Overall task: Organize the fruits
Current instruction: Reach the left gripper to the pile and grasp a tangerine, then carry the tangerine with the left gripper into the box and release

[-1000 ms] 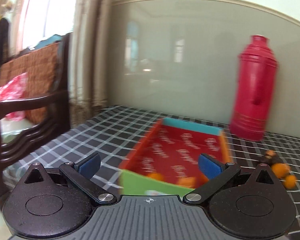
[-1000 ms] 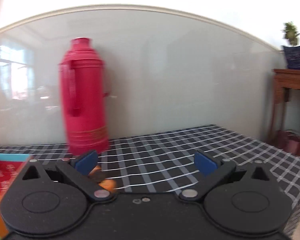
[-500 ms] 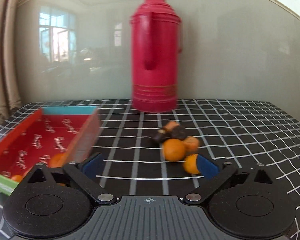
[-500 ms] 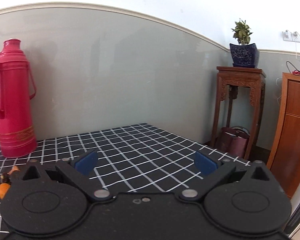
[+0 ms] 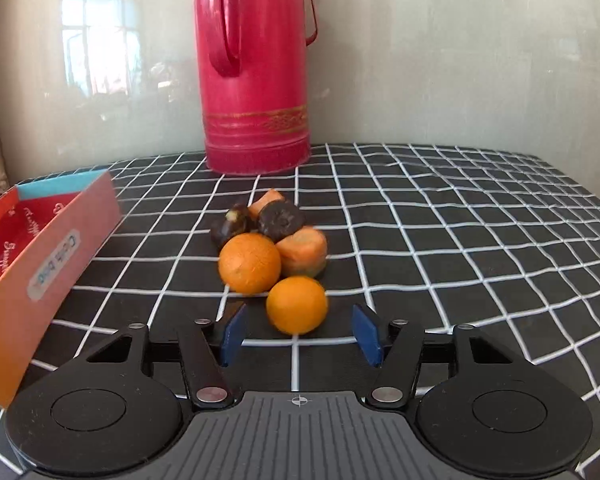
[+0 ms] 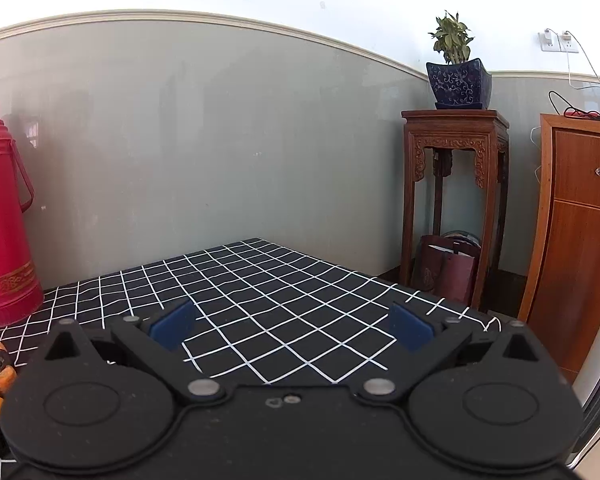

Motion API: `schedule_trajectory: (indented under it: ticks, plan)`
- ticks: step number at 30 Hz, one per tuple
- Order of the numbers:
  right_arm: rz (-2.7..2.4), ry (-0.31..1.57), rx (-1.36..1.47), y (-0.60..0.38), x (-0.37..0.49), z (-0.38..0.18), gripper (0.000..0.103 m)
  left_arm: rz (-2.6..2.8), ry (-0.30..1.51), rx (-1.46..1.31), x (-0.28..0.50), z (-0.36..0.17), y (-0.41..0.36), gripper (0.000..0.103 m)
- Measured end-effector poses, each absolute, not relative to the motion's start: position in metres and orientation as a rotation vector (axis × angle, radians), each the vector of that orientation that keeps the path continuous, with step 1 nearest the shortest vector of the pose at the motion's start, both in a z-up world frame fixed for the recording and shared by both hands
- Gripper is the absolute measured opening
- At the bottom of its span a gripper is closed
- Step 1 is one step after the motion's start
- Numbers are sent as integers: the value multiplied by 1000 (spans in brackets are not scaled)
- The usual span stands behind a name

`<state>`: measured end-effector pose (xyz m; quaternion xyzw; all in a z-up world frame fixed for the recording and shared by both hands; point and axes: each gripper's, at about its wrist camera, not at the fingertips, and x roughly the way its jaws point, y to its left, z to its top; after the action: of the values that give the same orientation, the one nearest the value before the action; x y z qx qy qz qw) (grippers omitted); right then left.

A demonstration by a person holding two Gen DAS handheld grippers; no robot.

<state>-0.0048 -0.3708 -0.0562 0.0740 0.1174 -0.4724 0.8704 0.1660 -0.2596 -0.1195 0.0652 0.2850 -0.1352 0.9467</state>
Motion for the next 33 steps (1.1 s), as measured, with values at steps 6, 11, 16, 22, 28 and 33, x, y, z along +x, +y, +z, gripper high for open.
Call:
schedule_trajectory:
  ticks: [6, 11, 16, 22, 28, 33]
  plan:
    - [-988, 253, 157, -377, -7, -58, 97, -293, 603, 147, 174, -123, -272, 34]
    - [-977, 255, 172, -378, -5, -58, 97, -292, 555, 153, 168, -121, -270, 34]
    - [-954, 255, 167, -372, 0, -57, 97, -270, 454, 182, 153, -112, -254, 34]
    - [-918, 261, 147, -359, 10, -57, 97, -161, 372, 167, 156, -87, -199, 34]
    - [-869, 274, 114, -340, 25, -58, 97, 28, 380, 138, 181, -72, -120, 34]
    - [-807, 287, 98, -320, 41, -60, 97, 174, 479, 89, 209, -81, -63, 34]
